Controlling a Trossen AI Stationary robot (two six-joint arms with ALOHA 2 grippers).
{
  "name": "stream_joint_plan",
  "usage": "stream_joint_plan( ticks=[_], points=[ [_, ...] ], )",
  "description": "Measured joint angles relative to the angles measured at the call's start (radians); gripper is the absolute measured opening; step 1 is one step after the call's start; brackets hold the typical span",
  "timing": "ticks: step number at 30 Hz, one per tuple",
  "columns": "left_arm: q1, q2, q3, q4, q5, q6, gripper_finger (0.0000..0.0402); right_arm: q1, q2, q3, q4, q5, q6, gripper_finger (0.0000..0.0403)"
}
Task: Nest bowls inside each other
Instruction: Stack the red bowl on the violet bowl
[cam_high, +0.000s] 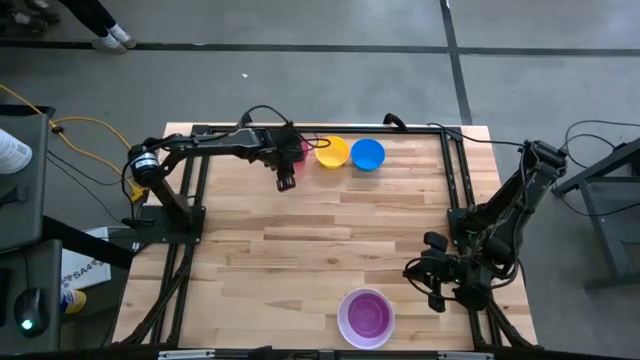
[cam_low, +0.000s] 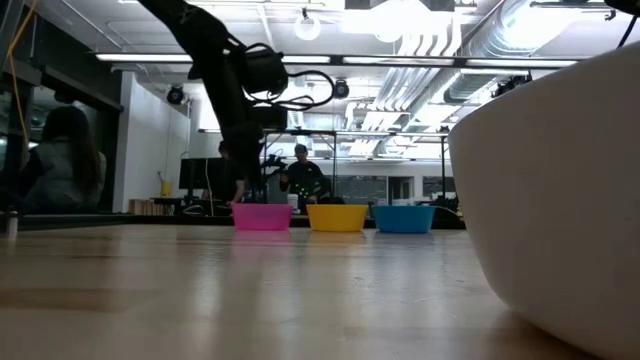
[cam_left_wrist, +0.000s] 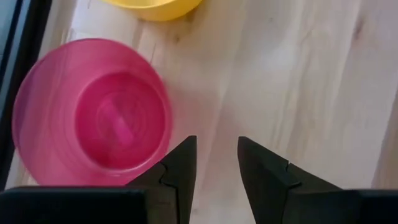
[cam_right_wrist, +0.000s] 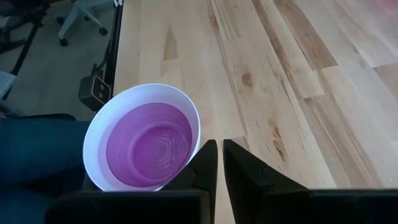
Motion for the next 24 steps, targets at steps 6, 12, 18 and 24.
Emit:
stream_joint_plan(
  ticks=[6, 12, 18, 24],
  points=[
    [0.052, 0.0, 0.0, 0.001, 0.004, 0.052, 0.0116, 0.0, 0.0, 0.0, 0.0, 0.0, 0.0, 0.002],
    [0.085, 0.0, 0.0, -0.003, 0.021, 0.178, 0.0116, 0.0, 0.0, 0.0, 0.003, -0.002, 0.014, 0.002],
    [0.09, 0.0, 0.0, -0.032, 0.07, 0.286, 0.0116, 0.0, 0.0, 0.0, 0.007, -0.002, 0.037, 0.002],
    [0.092, 0.014, 0.0, -0.106, 0.028, 0.387, 0.0116, -0.001, 0.001, 0.0, 0.012, -0.003, 0.038, 0.002]
  ],
)
